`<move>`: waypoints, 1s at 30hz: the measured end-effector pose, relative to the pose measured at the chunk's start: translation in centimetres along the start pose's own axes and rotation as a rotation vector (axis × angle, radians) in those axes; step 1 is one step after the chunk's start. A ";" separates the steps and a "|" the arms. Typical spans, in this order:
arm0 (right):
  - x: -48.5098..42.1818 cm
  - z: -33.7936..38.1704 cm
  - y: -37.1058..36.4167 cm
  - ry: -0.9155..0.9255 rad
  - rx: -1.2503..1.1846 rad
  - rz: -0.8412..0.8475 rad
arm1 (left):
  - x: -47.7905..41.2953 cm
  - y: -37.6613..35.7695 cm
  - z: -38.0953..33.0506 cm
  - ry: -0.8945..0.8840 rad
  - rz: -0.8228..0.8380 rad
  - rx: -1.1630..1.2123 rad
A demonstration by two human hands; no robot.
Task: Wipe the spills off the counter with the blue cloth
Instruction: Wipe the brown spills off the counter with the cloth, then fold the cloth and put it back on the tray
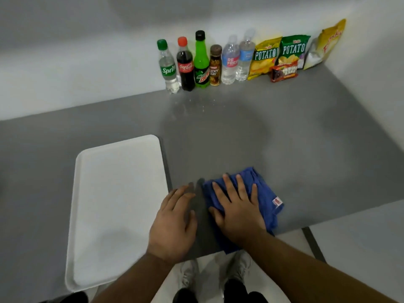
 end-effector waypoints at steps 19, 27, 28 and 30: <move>3.8 6.3 -1.6 -0.008 -0.112 0.098 | 0.4 2.1 2.0 -0.212 0.100 -0.069; 1.0 -0.7 3.4 0.003 -0.076 0.010 | -3.5 -0.8 0.9 -0.062 0.329 -0.351; 1.1 -1.0 3.6 0.004 -0.075 -0.005 | -3.6 -0.9 1.0 -0.044 0.340 -0.362; 1.2 -1.5 4.2 0.005 -0.057 -0.019 | -3.4 -0.7 0.8 -0.032 0.344 -0.362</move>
Point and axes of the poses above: each hand's wrist, its own x-axis away from the middle knuckle, its own y-axis out of the back of the hand, z = x × y, the point moved 9 cm from there along -x, towards the middle knuckle
